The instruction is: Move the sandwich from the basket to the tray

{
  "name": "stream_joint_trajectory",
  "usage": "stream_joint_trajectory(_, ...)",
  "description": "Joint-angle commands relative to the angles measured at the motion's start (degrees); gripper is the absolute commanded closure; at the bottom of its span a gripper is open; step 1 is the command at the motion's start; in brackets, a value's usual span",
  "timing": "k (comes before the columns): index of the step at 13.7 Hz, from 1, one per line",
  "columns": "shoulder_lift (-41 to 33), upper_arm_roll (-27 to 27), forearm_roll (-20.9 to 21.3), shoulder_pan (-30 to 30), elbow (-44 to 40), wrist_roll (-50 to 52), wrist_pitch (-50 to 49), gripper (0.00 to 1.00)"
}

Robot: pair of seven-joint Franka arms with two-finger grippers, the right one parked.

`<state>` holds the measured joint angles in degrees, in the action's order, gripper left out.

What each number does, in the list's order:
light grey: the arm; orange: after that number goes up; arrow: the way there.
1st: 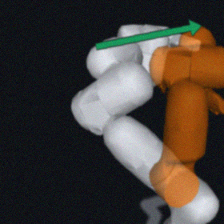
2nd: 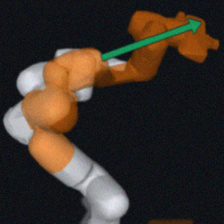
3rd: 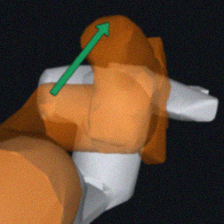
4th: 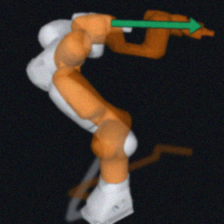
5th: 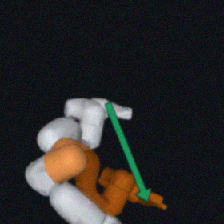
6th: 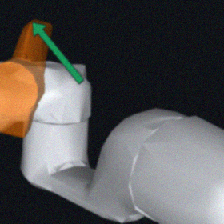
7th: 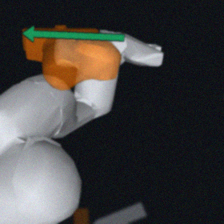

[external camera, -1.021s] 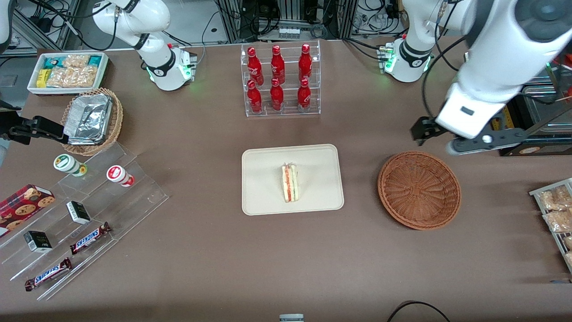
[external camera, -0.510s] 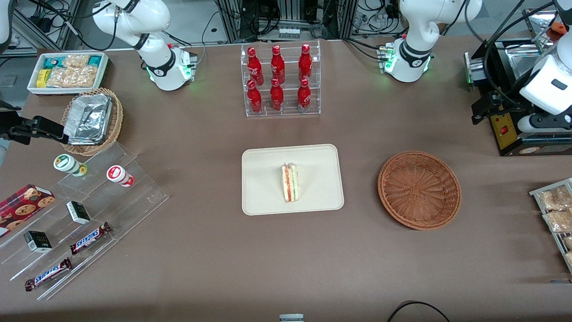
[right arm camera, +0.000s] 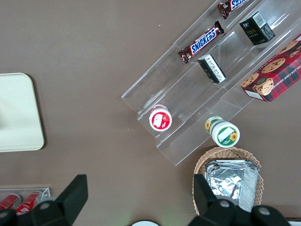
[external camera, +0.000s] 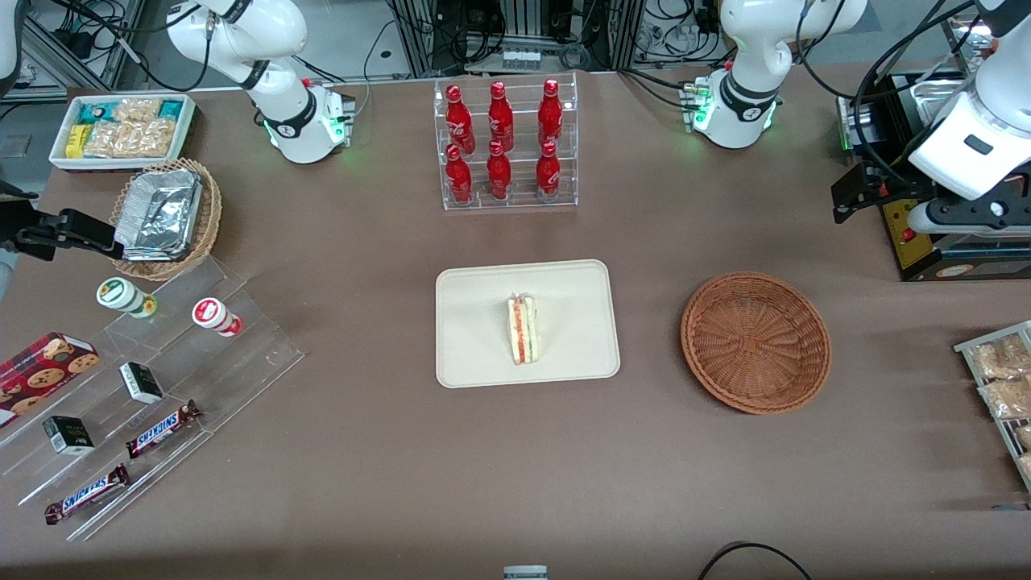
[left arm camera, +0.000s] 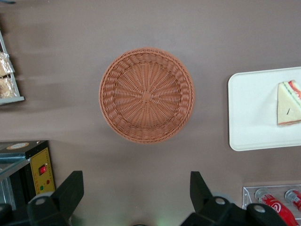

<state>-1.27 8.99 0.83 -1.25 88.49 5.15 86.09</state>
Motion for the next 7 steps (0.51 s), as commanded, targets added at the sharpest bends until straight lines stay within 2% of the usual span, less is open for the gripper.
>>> stream_joint_trajectory(1,3.5,0.3,0.1,0.1,-5.0,1.0,-0.6,0.0)
stream_joint_trajectory(7,3.8,-3.7,-0.6,1.5,-5.9,-0.9,-1.3,0.0)
